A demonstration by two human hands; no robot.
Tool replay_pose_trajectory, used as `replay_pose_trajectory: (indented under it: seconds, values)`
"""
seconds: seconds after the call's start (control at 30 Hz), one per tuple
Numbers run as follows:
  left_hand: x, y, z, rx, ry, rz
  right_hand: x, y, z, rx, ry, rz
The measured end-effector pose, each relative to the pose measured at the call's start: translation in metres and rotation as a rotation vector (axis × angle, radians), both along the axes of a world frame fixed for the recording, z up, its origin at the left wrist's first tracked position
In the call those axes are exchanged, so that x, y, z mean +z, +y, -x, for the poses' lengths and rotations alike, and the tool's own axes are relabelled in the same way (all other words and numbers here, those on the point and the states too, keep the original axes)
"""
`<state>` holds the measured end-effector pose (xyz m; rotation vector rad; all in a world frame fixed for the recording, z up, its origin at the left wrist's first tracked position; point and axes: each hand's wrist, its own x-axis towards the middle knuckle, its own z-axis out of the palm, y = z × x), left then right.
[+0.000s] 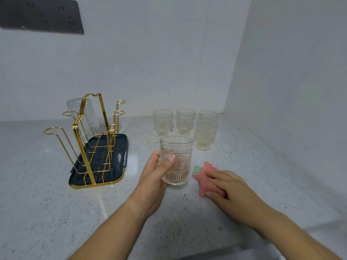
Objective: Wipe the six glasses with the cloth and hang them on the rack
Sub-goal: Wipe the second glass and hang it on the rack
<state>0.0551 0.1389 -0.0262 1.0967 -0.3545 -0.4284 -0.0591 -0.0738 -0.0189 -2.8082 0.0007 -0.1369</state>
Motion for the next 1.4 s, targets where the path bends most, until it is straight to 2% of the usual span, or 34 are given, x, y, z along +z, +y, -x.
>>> replay_pose_trajectory:
  seconds: [0.07, 0.2, 0.23, 0.33, 0.47, 0.57, 0.73, 0.93, 1.03, 1.13, 1.27, 1.4]
  values:
    - [0.000, 0.002, -0.001, -0.014, -0.009, -0.001, 0.001, 0.005, -0.004, -0.017, -0.110, -0.169]
    - [0.001, 0.003, -0.002, -0.017, -0.032, -0.024, 0.024, 0.018, -0.018, -0.348, -0.201, -0.972]
    - [0.002, 0.003, -0.001, -0.021, -0.051, -0.036, 0.033, 0.021, -0.021, -0.391, -0.221, -1.115]
    - [0.000, -0.001, 0.000, -0.007, -0.067, -0.041, 0.059, 0.043, -0.024, -0.299, -0.299, -1.363]
    - [-0.001, -0.004, 0.003, 0.056, -0.082, -0.016, 0.062, 0.084, -0.025, -0.089, -0.311, -1.102]
    - [-0.001, -0.005, 0.005, 0.101, -0.105, 0.005, 0.055, 0.095, -0.035, 0.027, -0.262, -1.083]
    - [0.000, -0.009, 0.007, 0.096, -0.117, -0.007, 0.052, 0.099, -0.060, 0.000, -0.343, -1.074]
    - [-0.001, -0.001, 0.001, 0.076, -0.043, 0.008, 0.016, 0.121, -0.047, 0.070, -0.311, -1.000]
    - [0.000, 0.002, 0.002, 0.024, -0.002, 0.013, 0.004, 0.118, -0.037, 0.016, -0.226, -0.928]
    - [0.001, 0.000, 0.005, -0.031, -0.033, -0.018, 0.020, 0.107, -0.037, 0.028, -0.207, -0.966]
    - [-0.001, -0.003, 0.008, -0.061, -0.037, 0.011, 0.051, 0.092, -0.058, -0.048, -0.341, -1.031]
    - [0.003, 0.002, 0.007, -0.045, 0.051, 0.099, 0.035, 0.106, -0.053, -0.002, -0.219, -0.868]
